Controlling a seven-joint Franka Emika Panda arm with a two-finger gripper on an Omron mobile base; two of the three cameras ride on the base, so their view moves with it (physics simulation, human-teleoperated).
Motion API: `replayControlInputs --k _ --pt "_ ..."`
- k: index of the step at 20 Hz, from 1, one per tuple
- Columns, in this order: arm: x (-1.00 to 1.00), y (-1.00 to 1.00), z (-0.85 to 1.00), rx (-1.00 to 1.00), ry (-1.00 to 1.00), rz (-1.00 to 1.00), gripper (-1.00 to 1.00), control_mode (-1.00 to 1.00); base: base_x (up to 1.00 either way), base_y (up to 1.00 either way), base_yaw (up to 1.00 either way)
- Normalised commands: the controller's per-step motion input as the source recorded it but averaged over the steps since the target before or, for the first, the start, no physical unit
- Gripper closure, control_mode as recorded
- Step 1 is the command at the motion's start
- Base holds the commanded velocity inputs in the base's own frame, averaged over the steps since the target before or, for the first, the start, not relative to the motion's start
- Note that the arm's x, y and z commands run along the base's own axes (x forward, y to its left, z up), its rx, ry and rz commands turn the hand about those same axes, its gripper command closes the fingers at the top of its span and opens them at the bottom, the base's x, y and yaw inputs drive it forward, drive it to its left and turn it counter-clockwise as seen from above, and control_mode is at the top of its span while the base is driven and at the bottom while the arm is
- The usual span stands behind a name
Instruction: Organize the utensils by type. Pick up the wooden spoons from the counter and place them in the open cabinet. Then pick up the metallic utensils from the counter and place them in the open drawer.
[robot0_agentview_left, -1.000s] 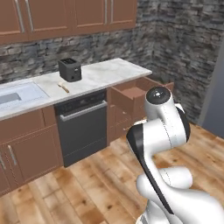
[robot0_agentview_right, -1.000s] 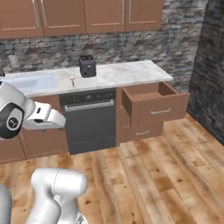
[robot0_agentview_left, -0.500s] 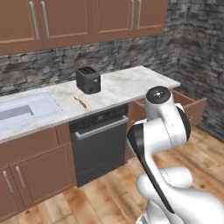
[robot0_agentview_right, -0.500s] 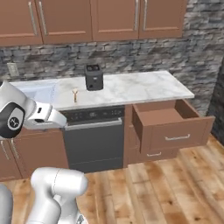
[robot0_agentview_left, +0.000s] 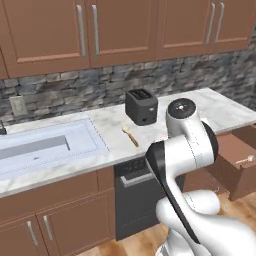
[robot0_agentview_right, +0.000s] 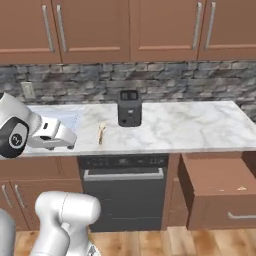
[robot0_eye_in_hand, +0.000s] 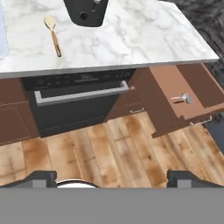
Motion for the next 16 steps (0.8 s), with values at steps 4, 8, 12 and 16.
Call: replayControlInputs --k 4,8,12,16 --pt "0.00 0.00 0.00 0.00 0.00 0.00 -1.00 1.00 1.00 0.12 0.32" --pt "0.00 0.00 0.00 0.00 0.00 0.00 -1.00 1.00 0.76 -0.13 0.25" --pt "0.00 0.00 0.00 0.00 0.00 0.00 -1.00 1.00 0.51 -0.13 0.05" --pt "0.00 0.00 0.00 0.00 0.00 0.00 -1.00 1.00 0.30 -0.04 0.00"
